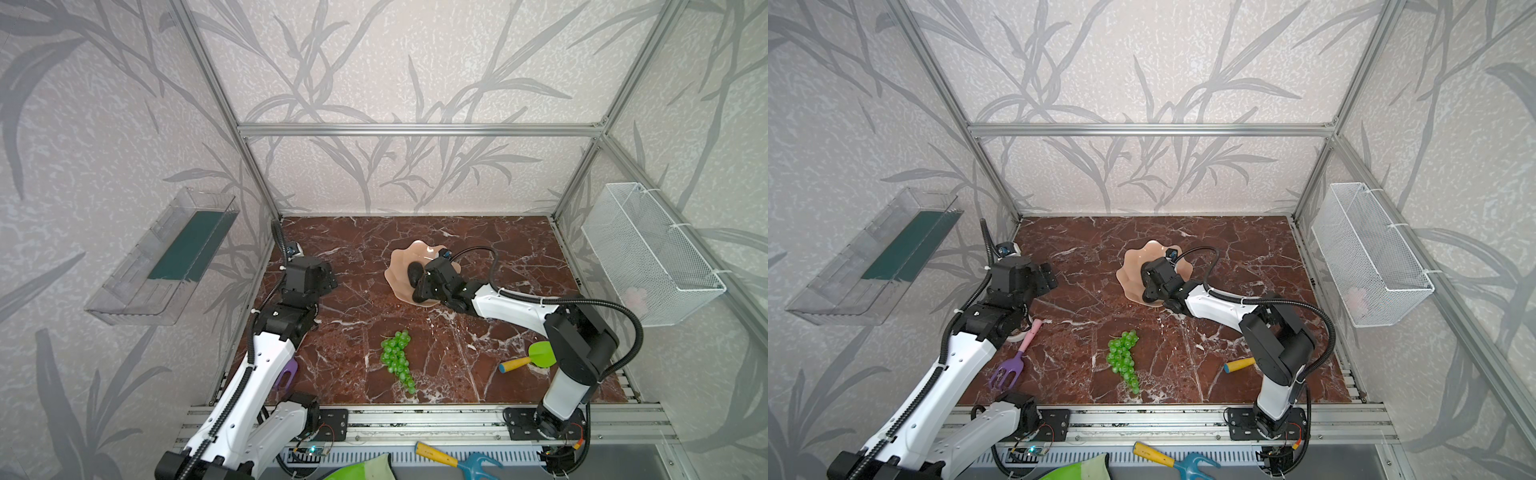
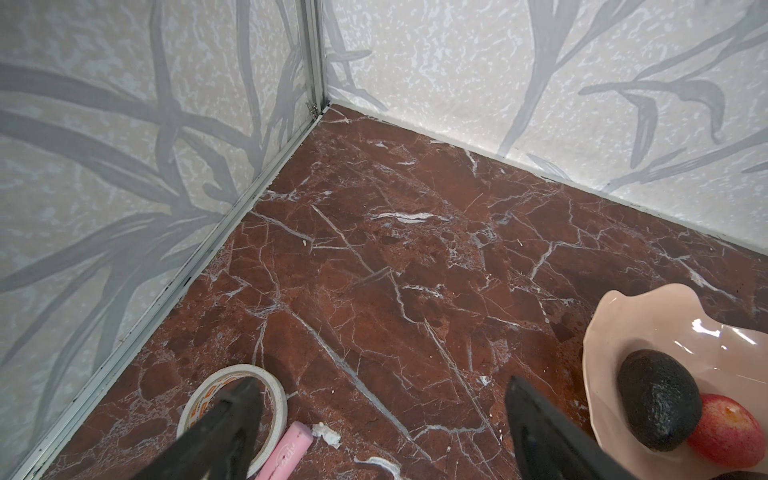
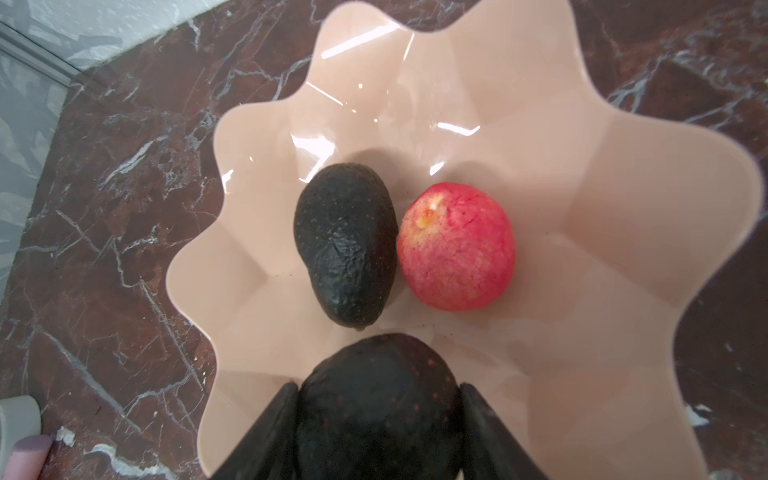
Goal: Place and organize the fake fruits in the fruit bowl
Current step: 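Place the second avocado into the bowl and open the right gripper, then move the right gripper to the green grape bunch and grasp it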
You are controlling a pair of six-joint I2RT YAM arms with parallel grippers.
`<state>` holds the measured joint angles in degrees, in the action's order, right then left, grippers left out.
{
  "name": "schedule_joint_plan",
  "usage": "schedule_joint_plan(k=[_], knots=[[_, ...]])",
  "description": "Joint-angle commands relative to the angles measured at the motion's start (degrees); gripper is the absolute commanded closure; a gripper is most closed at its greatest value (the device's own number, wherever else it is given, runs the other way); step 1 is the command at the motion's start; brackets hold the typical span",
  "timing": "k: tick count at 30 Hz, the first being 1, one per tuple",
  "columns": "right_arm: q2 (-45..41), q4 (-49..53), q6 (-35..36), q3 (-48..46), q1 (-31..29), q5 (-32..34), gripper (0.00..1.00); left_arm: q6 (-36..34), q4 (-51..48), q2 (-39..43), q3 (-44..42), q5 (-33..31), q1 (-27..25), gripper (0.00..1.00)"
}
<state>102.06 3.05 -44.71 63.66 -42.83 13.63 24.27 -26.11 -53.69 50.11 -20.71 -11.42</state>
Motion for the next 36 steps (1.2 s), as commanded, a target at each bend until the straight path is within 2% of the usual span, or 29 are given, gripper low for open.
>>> schedule_joint_plan(k=[1,8,17,22,27,32,36], knots=[[1.3,-0.9,-2.0,1.3,0.2,0.3,0.43,1.1,-0.3,1.0,-0.6,0.0,0.5,0.08],[-0.4,-0.8,-1.5,1.0,0.7,1.1,0.28,1.1,-0.2,1.2,-0.7,0.0,0.6,0.08],[-4.0,-0.5,0.5,0.6,2.3,0.0,0.21,1.1,-0.2,1.5,-0.7,0.0,0.7,0.08],[-9.6,2.0,4.5,-1.5,1.4,-2.0,0.16,0.4,0.0,2.2,-0.4,-0.4,0.8,0.08],[-15.1,3.4,13.2,-5.5,-4.9,-3.8,0.10,-1.8,-0.4,2.8,1.2,-1.2,1.0,0.07],[-17.0,1.3,21.5,-10.6,-15.2,-6.2,0.03,-3.4,-0.1,3.1,1.9,-2.1,1.5,0.07],[-16.1,-2.8,20.1,-14.2,-21.2,-8.6,0.01,-3.3,-0.3,3.2,1.6,-2.1,1.7,0.07]])
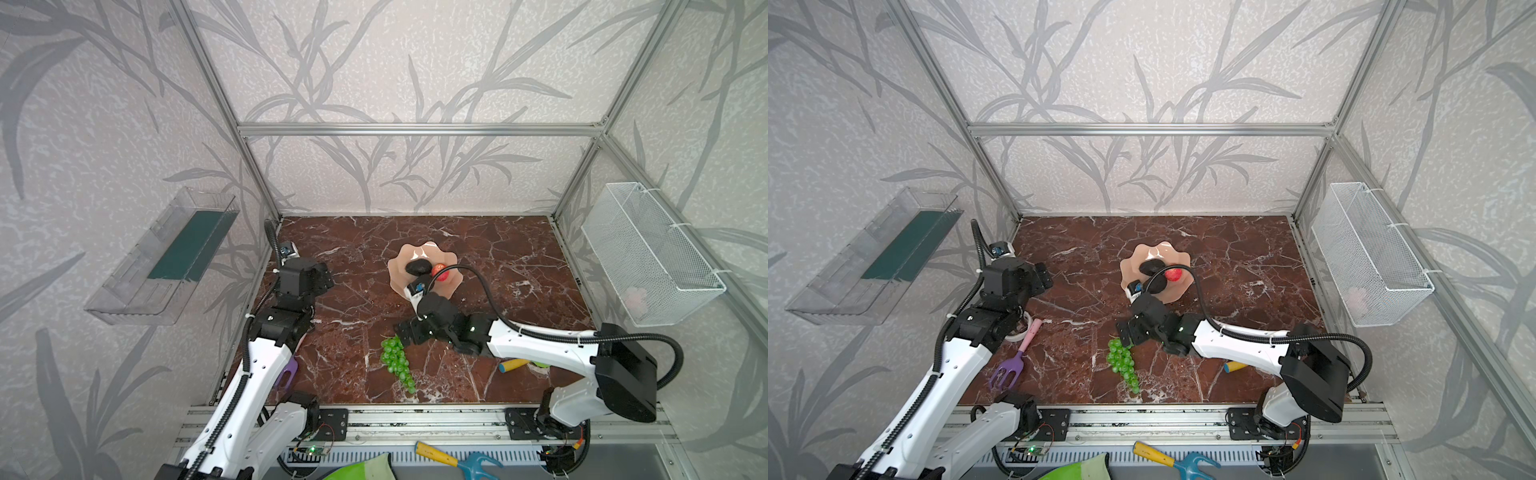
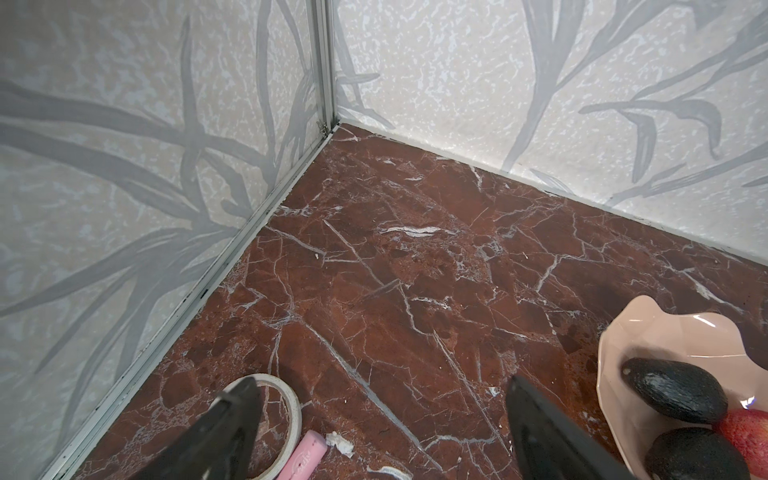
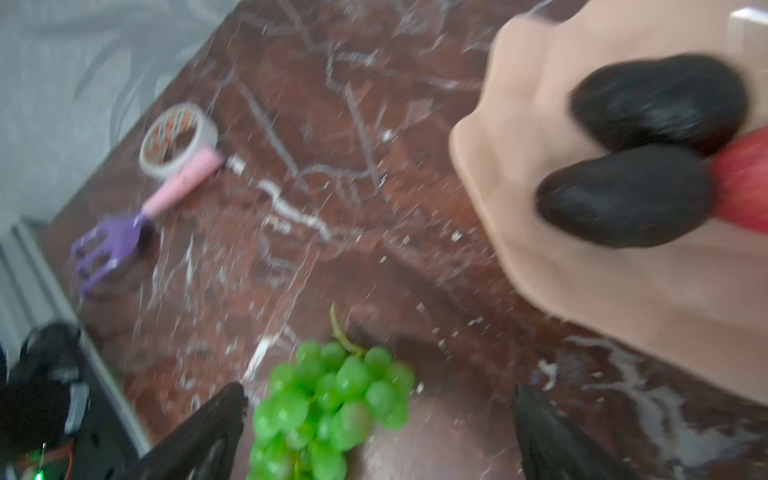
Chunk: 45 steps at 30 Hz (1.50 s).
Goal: Place and organize the fake fruits in the fruit bowl
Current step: 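Move the right gripper to the green grape bunch and grasp it, then carry the grapes over the bowl and release them on the fruit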
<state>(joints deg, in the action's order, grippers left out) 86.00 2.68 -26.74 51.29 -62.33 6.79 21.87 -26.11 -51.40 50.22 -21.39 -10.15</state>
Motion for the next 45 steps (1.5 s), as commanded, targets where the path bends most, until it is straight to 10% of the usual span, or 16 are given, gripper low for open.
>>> schedule_joint_plan(k=[1,24,45], knots=[[0.2,-3.0,1.8,-2.4,-3.1,-1.0,0.01,-0.8,-0.3,0.9,1.5,-1.5,0.5,0.07],[20.2,7.0,-9.4,9.8,-9.0,2.2,0.01,0.0,-0.7,2.9,0.1,-1.2,1.0,0.07],[15.7,7.3,-11.3,8.1,-8.9,8.1,0.52,0.3,-0.6,3.5,-0.3,-1.2,1.2,0.07]])
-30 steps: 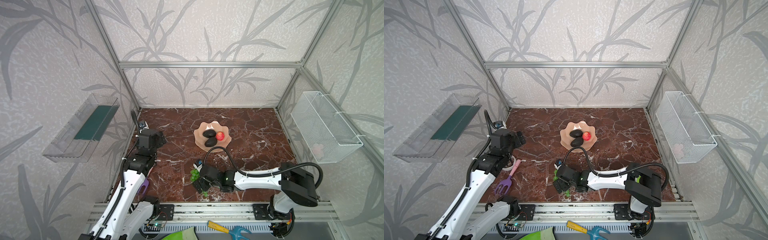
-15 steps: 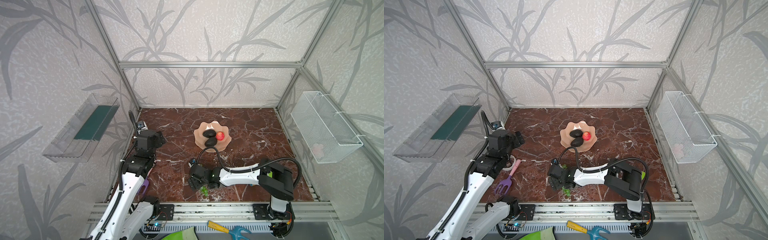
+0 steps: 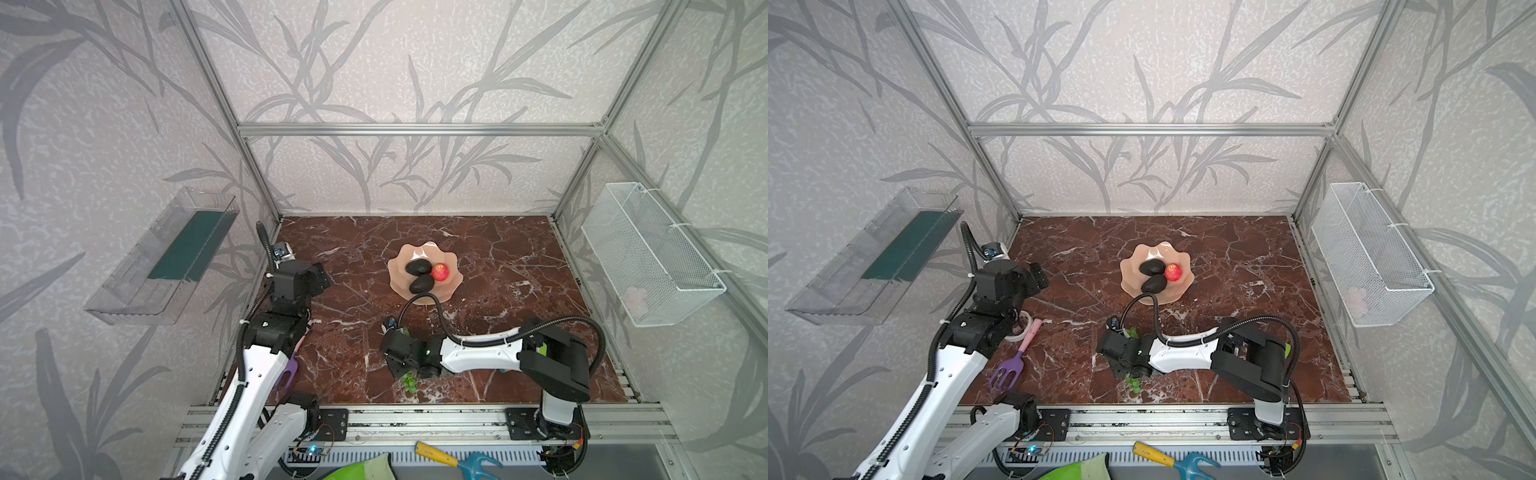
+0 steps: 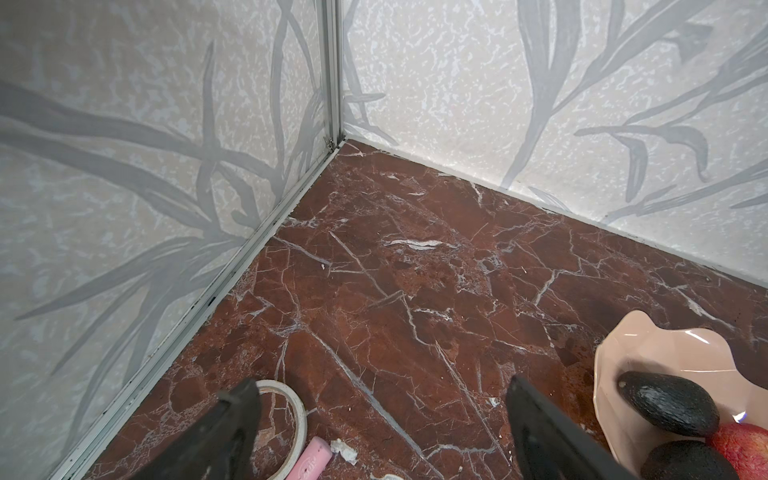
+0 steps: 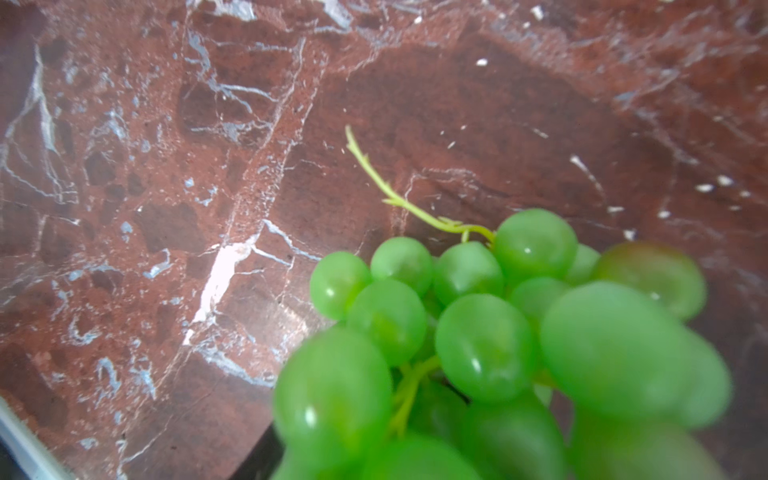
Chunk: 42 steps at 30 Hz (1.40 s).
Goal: Place and organize the fake fruits in the fruit bowl
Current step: 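Carry the grapes over the bowl and release them on the fruit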
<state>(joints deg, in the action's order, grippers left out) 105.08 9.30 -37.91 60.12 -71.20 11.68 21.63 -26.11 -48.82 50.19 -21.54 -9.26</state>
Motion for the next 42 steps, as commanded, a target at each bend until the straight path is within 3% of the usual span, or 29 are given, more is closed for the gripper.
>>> schedule_joint_plan(k=[1,12,19,29,39,42], knots=[[-4.4,0.5,-0.4,-1.2,0.2,3.9,0.53,0.5,-0.6,0.9,-0.4,-1.0,0.4,0.07],[-16.7,3.3,4.1,-0.3,7.2,4.2,0.57,0.7,-0.6,0.9,-0.4,-1.1,0.4,0.07],[-20.8,4.8,11.3,3.1,19.2,2.6,0.57,1.0,-0.4,0.7,-0.5,-0.6,0.5,0.07],[-12.2,4.2,18.2,11.8,31.6,-3.0,0.56,1.0,-0.4,0.6,-0.7,-0.7,0.6,0.07],[0.2,2.8,19.5,17.8,35.9,-7.3,0.55,1.0,-0.2,0.3,-0.7,-0.8,0.8,0.07],[3.2,4.1,19.8,20.1,36.2,-8.2,0.51,1.0,-0.2,0.1,-0.7,-0.6,0.9,0.07]])
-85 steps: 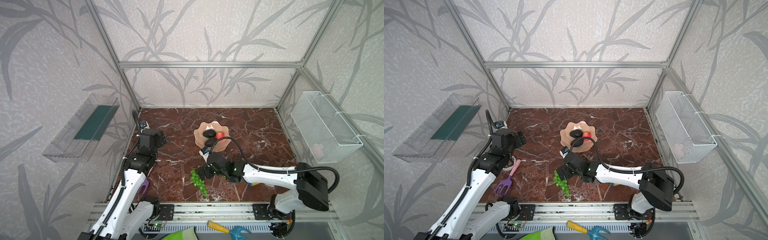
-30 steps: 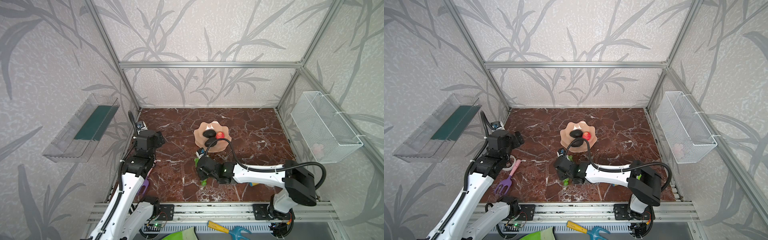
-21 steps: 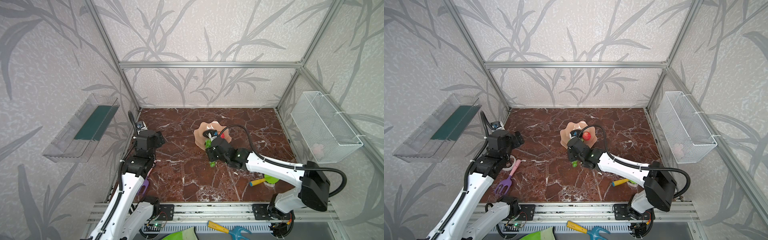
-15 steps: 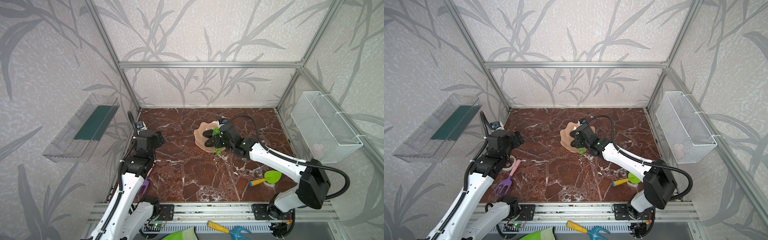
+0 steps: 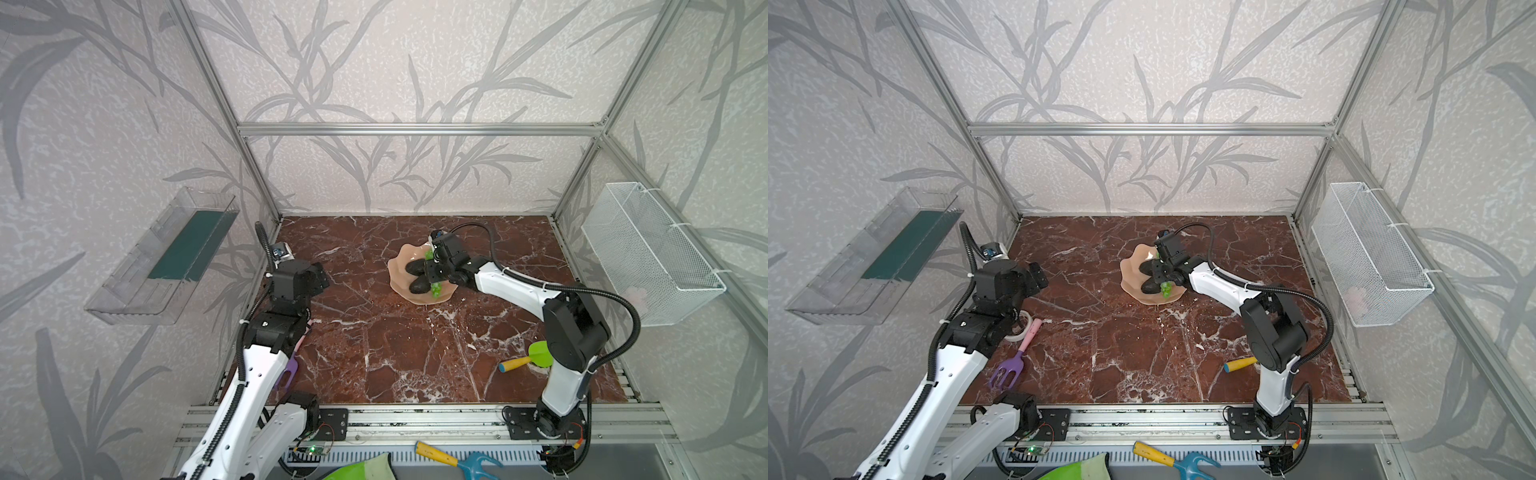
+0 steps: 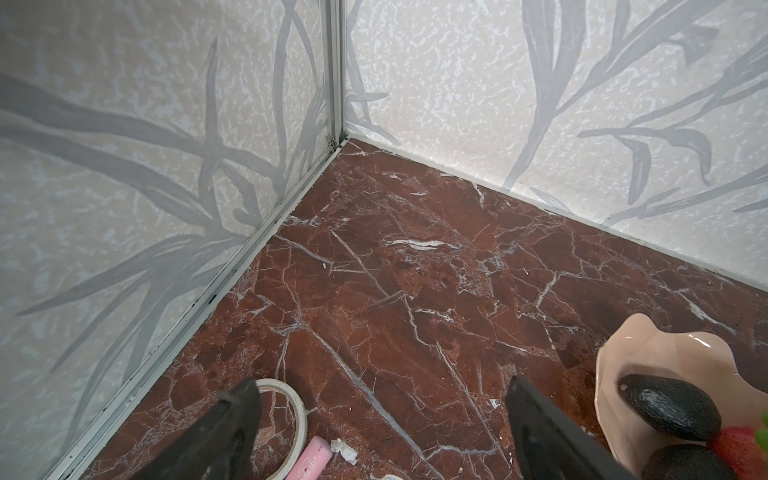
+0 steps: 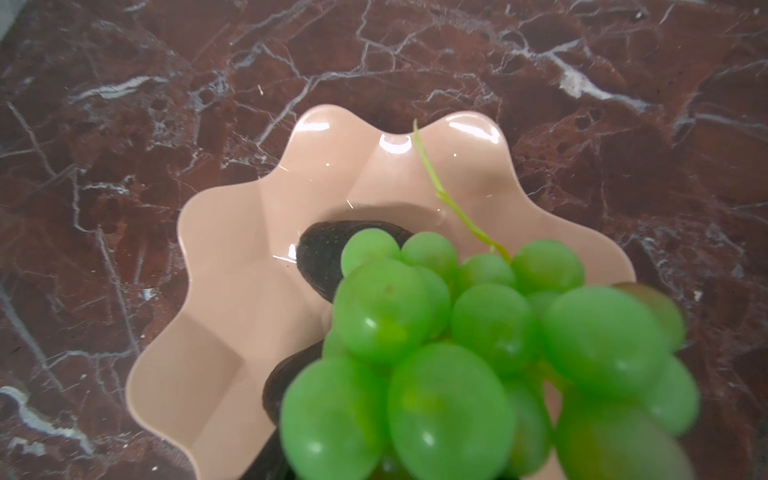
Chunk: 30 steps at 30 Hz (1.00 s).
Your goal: Place and organize the fake fruits in the fruit bowl
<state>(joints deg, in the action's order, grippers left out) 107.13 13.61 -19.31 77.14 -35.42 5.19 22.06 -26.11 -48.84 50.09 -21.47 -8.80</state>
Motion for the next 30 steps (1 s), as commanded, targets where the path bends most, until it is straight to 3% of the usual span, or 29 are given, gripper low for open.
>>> schedule_joint_plan(k=[1,6,13,20,24,30], knots=[[1.9,0.4,1.3,3.7,0.4,-1.6,0.47,0.6,-0.2,0.1,-0.5,-0.6,0.5,0.07],[1.7,0.7,2.1,4.4,0.5,-0.3,0.17,0.8,-0.1,0.1,-0.7,-0.7,0.6,0.07],[-4.7,0.8,5.0,3.2,1.0,2.2,0.00,0.9,0.0,-0.1,-0.7,-0.4,0.8,0.07],[-20.1,-2.7,8.5,-9.7,3.3,1.5,0.01,0.1,2.0,0.0,-1.9,-0.5,0.9,0.07],[-31.1,-7.0,11.9,-21.6,6.7,6.1,0.01,-2.0,8.4,0.6,-5.9,-1.5,0.9,0.04],[-42.8,-19.4,15.7,-39.2,18.6,9.9,0.01,-15.0,24.4,2.1,-16.0,2.8,0.8,0.01]])
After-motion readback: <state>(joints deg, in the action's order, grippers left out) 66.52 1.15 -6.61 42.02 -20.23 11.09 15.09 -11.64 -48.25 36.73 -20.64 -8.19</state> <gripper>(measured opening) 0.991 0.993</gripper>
